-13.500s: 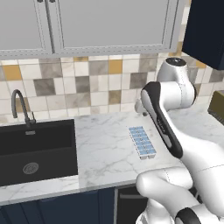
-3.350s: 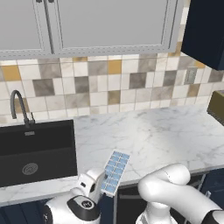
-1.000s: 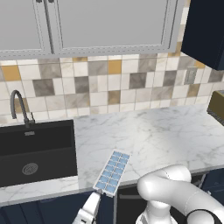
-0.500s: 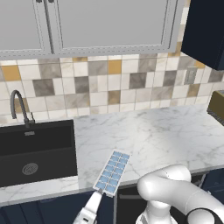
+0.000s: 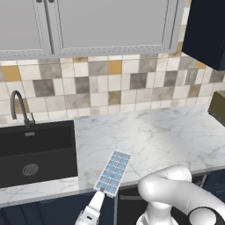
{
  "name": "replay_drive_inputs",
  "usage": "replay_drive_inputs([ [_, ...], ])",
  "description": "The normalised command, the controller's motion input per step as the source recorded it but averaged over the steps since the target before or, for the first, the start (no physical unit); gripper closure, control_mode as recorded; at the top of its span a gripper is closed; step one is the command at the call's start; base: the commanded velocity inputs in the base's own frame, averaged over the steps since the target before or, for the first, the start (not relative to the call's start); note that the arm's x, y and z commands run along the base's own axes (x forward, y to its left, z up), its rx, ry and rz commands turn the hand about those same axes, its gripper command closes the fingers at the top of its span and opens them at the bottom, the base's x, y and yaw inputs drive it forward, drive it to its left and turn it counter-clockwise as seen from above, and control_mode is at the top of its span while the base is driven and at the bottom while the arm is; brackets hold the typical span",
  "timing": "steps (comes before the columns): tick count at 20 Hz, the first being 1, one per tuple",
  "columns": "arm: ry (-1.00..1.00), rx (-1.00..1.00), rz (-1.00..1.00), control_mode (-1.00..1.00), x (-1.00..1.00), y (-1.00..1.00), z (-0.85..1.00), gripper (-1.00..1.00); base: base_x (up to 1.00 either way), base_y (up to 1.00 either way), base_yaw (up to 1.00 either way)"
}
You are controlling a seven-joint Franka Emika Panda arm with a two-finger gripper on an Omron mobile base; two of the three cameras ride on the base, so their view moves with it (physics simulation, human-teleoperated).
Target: The ice cube tray has been filled with water. Take the tray and place it in the freezer to make ice. Close the freezer door after placing the tray.
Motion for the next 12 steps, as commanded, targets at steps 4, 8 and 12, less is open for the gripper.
replay_drive_inputs([
  [4,0.0,0.05,0.06,-1.0,0.15,-0.06,-0.19,-1.0,0.0,0.0,0.0],
  [8,0.0,0.02,0.06,-1.0,0.12,-0.01,-0.25,-1.0,0.0,0.0,0.0],
  [12,-0.01,0.0,0.07,-1.0,0.02,0.0,-0.05,-1.0,0.0,0.0,0.0],
])
